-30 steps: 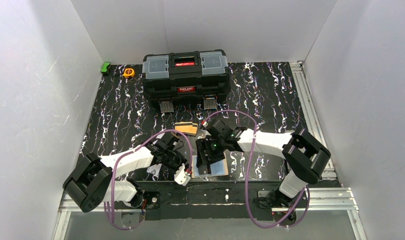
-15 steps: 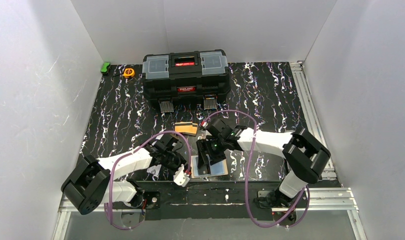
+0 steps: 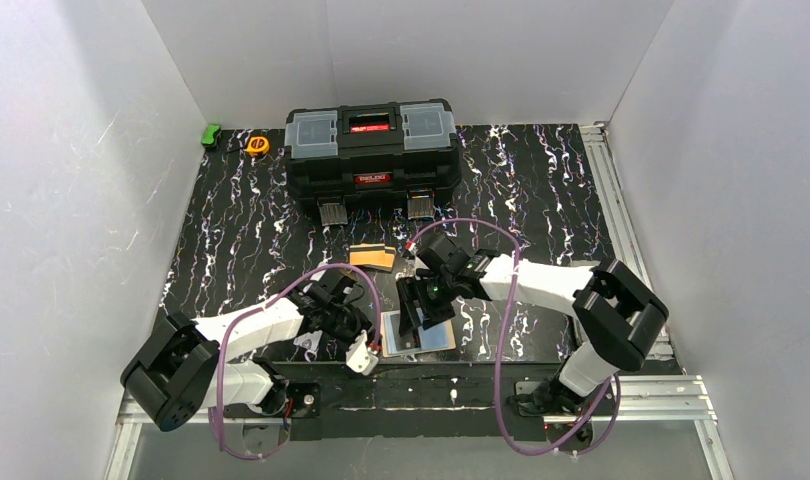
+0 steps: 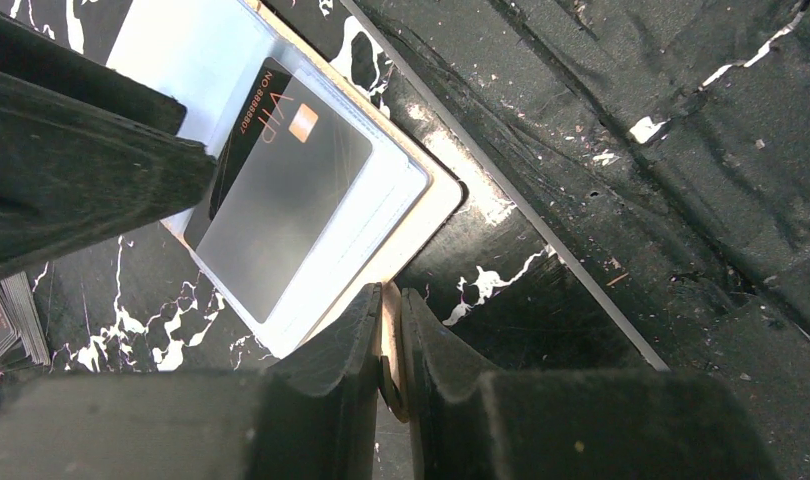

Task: Put the credit cards into the card holder
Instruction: Insert the credit card into the card holder.

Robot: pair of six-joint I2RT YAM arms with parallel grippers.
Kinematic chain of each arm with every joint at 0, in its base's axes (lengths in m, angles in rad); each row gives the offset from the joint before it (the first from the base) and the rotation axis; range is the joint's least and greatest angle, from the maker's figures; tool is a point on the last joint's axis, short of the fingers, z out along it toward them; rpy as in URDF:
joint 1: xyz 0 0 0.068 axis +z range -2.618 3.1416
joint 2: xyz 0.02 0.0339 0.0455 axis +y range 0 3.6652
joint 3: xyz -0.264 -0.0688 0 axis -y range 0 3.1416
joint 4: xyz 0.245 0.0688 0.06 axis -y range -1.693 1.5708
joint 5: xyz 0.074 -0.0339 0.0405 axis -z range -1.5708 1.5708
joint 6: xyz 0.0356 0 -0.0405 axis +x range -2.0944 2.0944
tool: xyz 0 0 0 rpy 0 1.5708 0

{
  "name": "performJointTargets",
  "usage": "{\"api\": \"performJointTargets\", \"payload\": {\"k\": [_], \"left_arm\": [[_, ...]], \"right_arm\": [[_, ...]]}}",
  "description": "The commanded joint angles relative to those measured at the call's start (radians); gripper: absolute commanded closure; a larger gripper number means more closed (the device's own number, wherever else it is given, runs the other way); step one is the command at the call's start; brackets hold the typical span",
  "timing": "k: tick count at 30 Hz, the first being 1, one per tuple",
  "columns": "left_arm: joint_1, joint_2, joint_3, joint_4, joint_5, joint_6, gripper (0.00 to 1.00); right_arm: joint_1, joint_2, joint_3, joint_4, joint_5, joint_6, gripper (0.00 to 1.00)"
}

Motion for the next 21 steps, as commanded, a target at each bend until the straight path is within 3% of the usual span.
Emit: {"api": "performJointTargets", "payload": {"k": [1,21], "left_arm": [[-0.004,-0.016,-0.017,-0.006,0.023,0.005,0.88],[-0.004,-0.019,-0.017,0.011,0.029,-0.012,0.9]], "right_arm": [[0.0,0.036,-0.002,0.045,-0.034,-0.001,0.27],[0.022,0.088,-0.019,0.158,-0.062,0.065,0.29]]}}
